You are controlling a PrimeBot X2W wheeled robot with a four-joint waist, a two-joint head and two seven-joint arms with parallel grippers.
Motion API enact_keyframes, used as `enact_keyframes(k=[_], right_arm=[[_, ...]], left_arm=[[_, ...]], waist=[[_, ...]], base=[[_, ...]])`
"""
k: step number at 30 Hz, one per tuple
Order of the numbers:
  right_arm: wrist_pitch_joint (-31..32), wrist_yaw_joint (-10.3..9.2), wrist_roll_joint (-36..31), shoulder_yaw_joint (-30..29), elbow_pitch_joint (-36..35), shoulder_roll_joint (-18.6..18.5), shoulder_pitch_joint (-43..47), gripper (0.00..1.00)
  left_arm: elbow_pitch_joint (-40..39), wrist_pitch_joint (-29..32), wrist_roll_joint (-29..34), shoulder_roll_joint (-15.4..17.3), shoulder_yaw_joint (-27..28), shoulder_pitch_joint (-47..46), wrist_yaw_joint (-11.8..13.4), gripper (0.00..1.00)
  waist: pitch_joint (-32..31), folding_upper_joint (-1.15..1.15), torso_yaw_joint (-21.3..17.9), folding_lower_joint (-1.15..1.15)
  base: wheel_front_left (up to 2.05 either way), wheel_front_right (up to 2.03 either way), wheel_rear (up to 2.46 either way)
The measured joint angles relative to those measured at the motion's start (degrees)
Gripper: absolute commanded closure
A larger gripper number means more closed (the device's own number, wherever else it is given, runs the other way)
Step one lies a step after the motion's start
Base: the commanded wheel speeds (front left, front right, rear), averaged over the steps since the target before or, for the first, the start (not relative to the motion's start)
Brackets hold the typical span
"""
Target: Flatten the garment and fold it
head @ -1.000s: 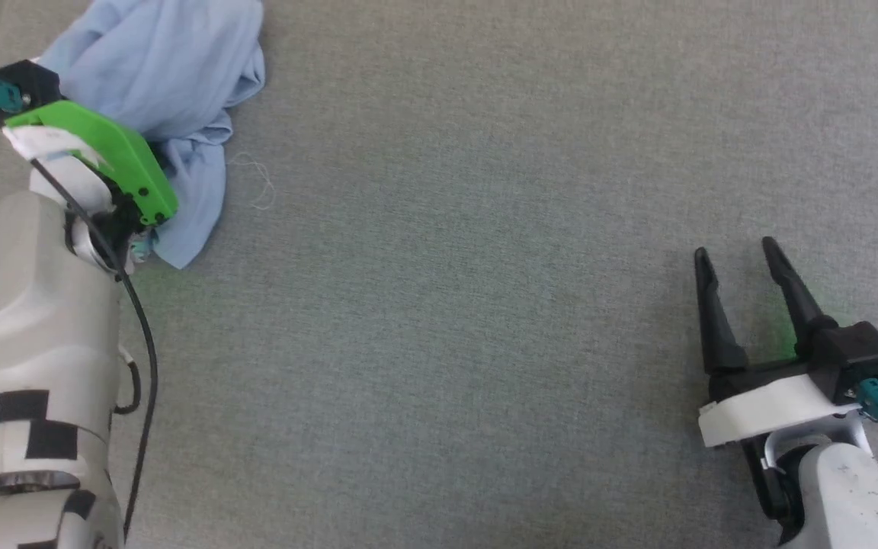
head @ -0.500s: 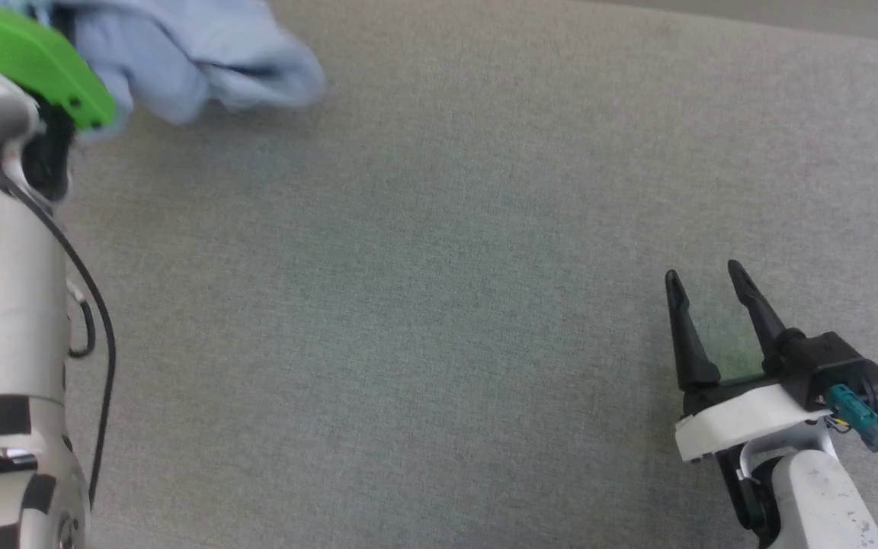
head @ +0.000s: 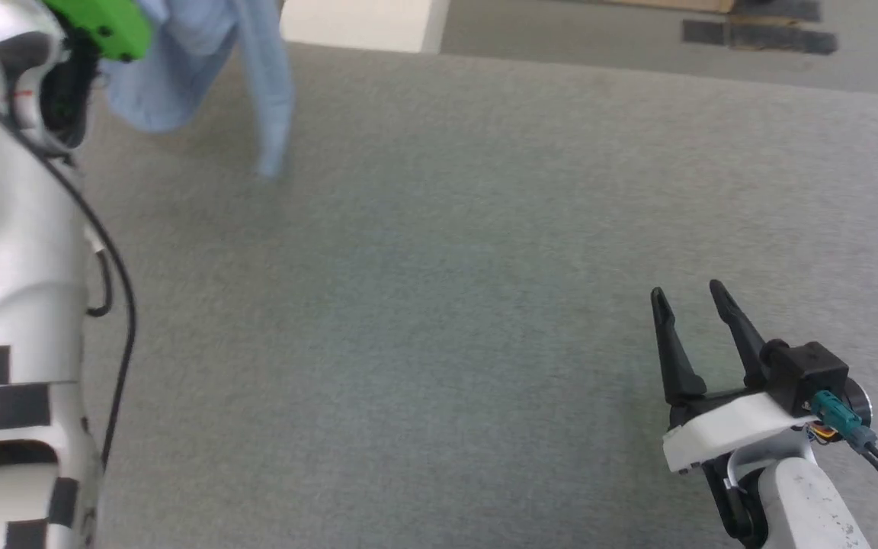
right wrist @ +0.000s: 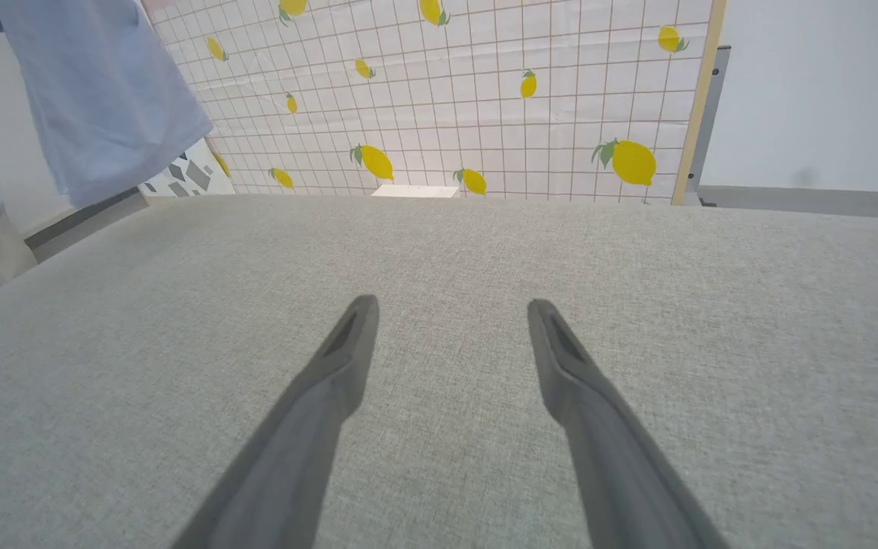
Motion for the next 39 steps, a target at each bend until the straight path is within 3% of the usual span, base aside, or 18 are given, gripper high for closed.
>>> enact_keyframes(k=[13, 19, 32, 39], right_arm=[[-0.01, 0.0, 1.55, 0.07, 0.47, -0.03, 0.72, 0.0], [-0.01, 0.0, 1.56, -0.42, 0.43, -0.04, 1.62, 0.0], [-0.01, 0.0, 1.49, -0.37, 0.31, -0.04, 1.88, 0.0], [-0.01, 0.0, 1.6, -0.48, 0.26, -0.04, 1.88, 0.0]], left_arm=[[-6.42, 5.81, -3.69, -5.34, -9.94, -0.83, -0.57, 1.0], [-5.87, 8.13, -4.17, -6.48, -15.69, 4.93, -0.58, 1.0], [9.01, 12.98, -5.47, -8.29, -28.93, 21.41, -0.59, 1.0], [12.56, 17.79, -10.04, -9.25, -31.1, 22.83, -0.58, 1.0]], waist=[[-4.82, 0.0, -8.58, 0.0], [-6.17, 0.0, -11.38, 0.0], [-5.6, 0.0, -12.08, -0.01], [-4.82, 0.0, -11.76, 0.0]], base=[[0.0, 0.0, 0.0], [0.0, 0.0, 0.0], [0.0, 0.0, 0.0], [0.0, 0.0, 0.0]])
